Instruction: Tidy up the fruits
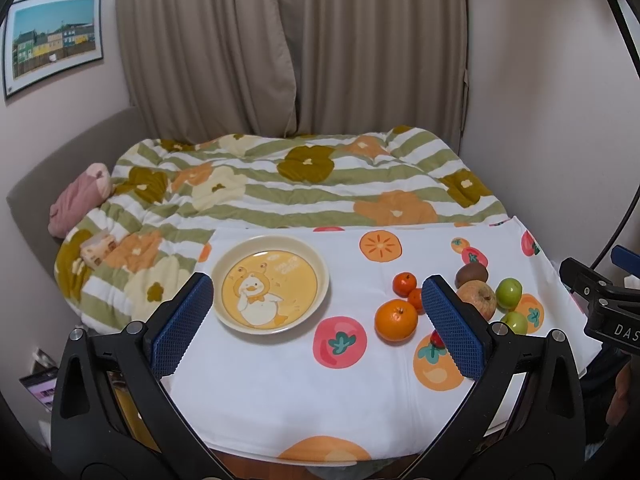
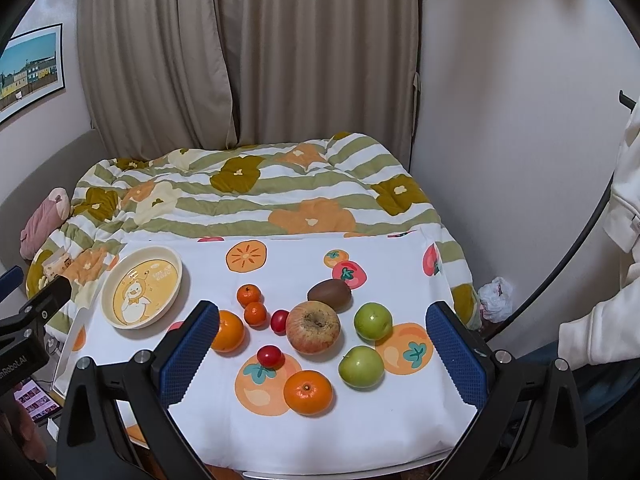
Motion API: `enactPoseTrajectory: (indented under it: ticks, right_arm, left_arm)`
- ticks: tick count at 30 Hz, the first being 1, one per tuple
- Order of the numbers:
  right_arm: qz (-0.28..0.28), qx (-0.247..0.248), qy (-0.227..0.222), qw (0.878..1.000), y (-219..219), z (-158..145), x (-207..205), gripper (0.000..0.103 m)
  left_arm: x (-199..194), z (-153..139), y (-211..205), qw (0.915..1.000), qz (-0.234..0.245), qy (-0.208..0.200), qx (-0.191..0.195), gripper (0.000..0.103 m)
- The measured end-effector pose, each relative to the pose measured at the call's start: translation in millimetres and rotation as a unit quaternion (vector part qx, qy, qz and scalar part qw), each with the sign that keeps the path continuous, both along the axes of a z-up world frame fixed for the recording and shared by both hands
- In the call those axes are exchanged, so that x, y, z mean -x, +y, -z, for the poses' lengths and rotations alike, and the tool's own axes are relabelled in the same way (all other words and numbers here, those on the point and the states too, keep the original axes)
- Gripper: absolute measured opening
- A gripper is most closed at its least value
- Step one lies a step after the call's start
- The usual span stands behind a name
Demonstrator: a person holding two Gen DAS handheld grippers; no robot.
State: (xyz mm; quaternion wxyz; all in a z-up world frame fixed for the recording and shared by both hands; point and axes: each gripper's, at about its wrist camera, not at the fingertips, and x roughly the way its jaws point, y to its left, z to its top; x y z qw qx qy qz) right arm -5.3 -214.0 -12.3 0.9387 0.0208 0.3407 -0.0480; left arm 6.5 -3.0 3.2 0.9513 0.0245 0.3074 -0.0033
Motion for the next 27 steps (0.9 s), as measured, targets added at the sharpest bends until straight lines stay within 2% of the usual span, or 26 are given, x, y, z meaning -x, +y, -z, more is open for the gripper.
enactPoseTrajectory:
  ticks: [27]
  right_arm:
    - [0.001, 0.000, 0.000, 1.000, -0.5, 0.1, -0.2, 0.103]
  left_arm:
    - [-1.8, 1.0, -1.3, 1.0000, 0.001, -0.002, 0.001, 0.103]
